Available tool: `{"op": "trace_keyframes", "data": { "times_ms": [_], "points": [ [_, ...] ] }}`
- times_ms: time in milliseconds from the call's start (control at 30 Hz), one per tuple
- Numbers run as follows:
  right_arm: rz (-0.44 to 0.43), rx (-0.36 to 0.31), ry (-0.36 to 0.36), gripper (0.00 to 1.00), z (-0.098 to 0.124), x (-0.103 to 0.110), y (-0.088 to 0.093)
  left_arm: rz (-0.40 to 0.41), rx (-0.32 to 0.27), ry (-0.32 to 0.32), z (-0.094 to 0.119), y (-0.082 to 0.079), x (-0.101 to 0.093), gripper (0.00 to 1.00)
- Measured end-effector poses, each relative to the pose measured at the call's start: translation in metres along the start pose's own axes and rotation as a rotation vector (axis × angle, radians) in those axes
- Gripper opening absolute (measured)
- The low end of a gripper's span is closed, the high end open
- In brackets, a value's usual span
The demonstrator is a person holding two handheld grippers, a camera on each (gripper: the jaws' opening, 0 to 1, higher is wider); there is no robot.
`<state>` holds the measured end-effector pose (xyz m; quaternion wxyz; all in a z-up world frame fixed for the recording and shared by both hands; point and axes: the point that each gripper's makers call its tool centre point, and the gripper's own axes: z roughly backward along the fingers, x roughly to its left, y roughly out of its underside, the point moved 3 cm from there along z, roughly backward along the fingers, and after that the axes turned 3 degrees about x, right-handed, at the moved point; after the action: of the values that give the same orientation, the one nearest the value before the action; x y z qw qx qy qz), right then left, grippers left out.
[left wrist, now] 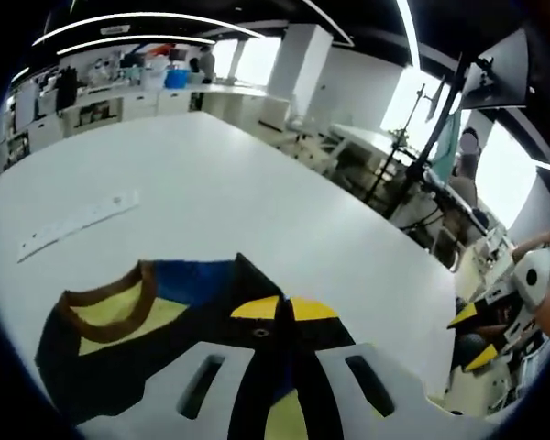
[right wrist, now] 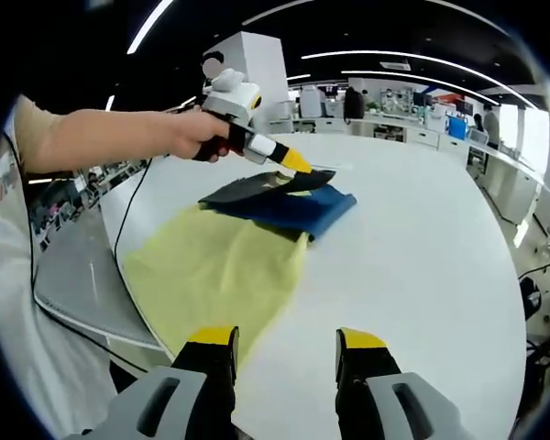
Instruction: Fold the garment on the visible template until the final outline fits inside the template.
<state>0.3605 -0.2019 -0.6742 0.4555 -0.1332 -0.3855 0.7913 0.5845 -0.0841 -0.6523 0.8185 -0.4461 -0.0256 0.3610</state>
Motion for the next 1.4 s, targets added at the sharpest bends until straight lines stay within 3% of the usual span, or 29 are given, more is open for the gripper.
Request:
{"op": "trace_keyframes", "data": {
  "times_ms": [400, 500, 667, 933, 1033, 1200, 1400],
  "points": [
    [-0.013, 0.003, 0.005, 0.40, 0.000, -0.001, 0.006, -0.031, 0.042, 0.012, -0.012, 0.014, -0.011, 0.00],
    [-0.013, 0.002, 0.005, 0.40, -0.001, -0.001, 0.006, 0.008, 0.063, 0.052, -0.015, 0.021, -0.018, 0.01],
    [-0.012, -0.004, 0.005, 0.40, 0.000, 0.000, 0.005, 0.042, 0.037, 0.059, -0.015, 0.019, -0.020, 0.19],
    [-0.009, -0.002, 0.003, 0.40, -0.001, 0.003, 0.005, 0.037, -0.010, 0.044, 0.000, 0.016, -0.017, 0.33],
    [-0.004, -0.003, -0.001, 0.40, -0.002, 0.004, 0.002, -0.029, -0.021, 0.010, 0.007, 0.014, -0.010, 0.35],
    [0.008, -0.009, -0.008, 0.40, -0.003, 0.004, -0.005, 0.007, -0.046, 0.002, 0.018, 0.011, -0.005, 0.39],
    [0.016, -0.012, -0.018, 0.40, -0.005, 0.006, -0.009, -0.031, -0.037, -0.029, 0.029, 0.012, 0.001, 0.51]
  ]
}}
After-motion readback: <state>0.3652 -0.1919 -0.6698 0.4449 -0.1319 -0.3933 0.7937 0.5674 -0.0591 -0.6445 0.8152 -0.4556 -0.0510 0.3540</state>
